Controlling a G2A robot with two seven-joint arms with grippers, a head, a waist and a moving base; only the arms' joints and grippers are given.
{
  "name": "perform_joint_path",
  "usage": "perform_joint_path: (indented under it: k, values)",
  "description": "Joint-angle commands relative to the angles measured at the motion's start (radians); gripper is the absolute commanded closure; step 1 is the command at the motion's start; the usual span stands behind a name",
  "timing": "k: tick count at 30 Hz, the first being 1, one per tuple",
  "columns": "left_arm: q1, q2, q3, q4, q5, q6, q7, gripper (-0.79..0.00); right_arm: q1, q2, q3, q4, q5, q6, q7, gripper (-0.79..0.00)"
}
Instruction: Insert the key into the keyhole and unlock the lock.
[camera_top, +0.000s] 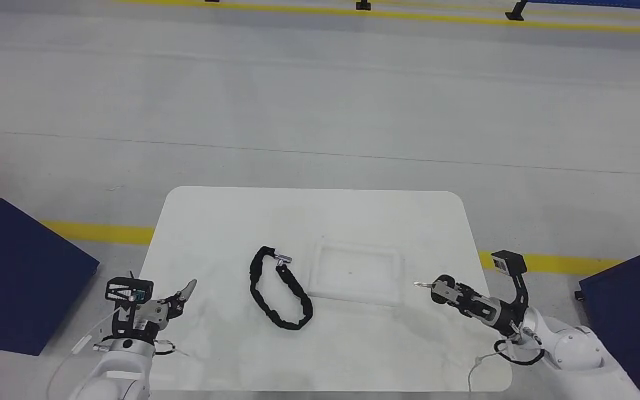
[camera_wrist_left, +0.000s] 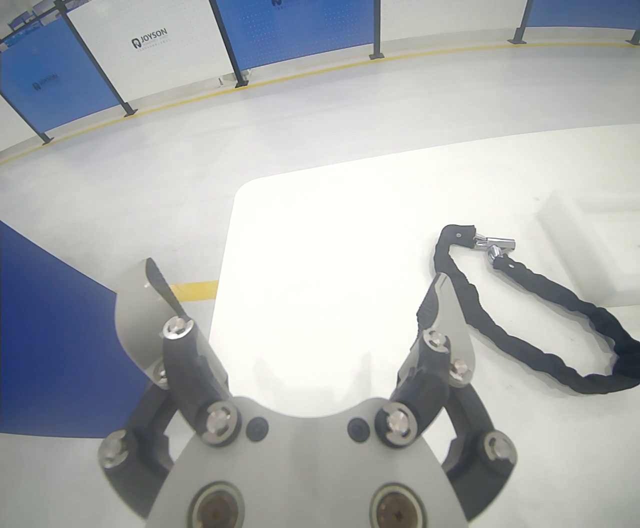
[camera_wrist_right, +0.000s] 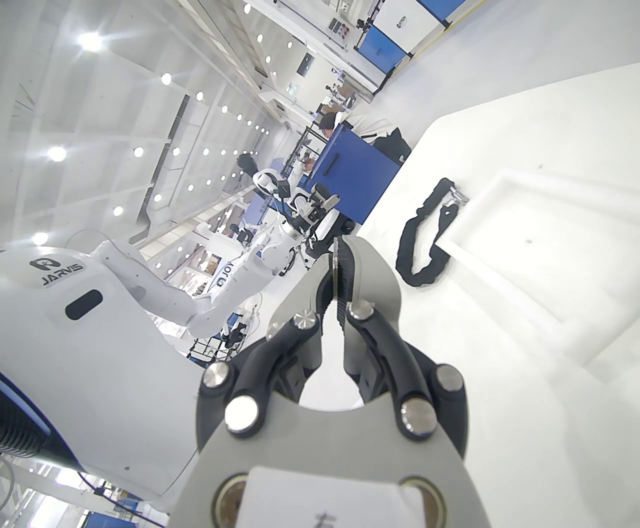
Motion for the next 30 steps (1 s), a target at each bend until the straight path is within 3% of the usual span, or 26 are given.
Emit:
perform_joint_path:
  k: [1, 8, 11, 15, 19, 24, 30]
  values:
    - [0.000, 0.000, 0.000, 0.000, 0.000, 0.000, 0.000, -0.785, 0.001, 0.000, 0.001, 0.000, -0.001, 0.001, 0.001, 0.000]
    - [-0.002, 0.000, 0.000, 0.000, 0.003, 0.000, -0.002, -0.785, 0.001, 0.000, 0.001, 0.000, -0.001, 0.001, 0.001, 0.000]
    - [-0.063, 0.004, 0.017, -0.001, 0.055, -0.074, -0.035, -0.785, 0.001, 0.000, 0.001, 0.000, -0.001, 0.001, 0.001, 0.000]
    - [-0.216, 0.009, 0.082, 0.040, 0.134, -0.213, -0.109, -0.785, 0.001, 0.000, 0.001, 0.000, -0.001, 0.001, 0.001, 0.000]
    - [-0.407, 0.005, 0.178, 0.157, 0.182, -0.347, -0.163, -0.785, 0.001, 0.000, 0.001, 0.000, -0.001, 0.001, 0.001, 0.000]
    - [-0.637, -0.015, 0.315, 0.368, 0.173, -0.479, -0.247, -0.785, 0.001, 0.000, 0.001, 0.000, -0.001, 0.001, 0.001, 0.000]
    - [-0.862, -0.051, 0.463, 0.646, 0.132, -0.626, -0.299, -0.785, 0.001, 0.000, 0.001, 0.000, -0.001, 0.001, 0.001, 0.000]
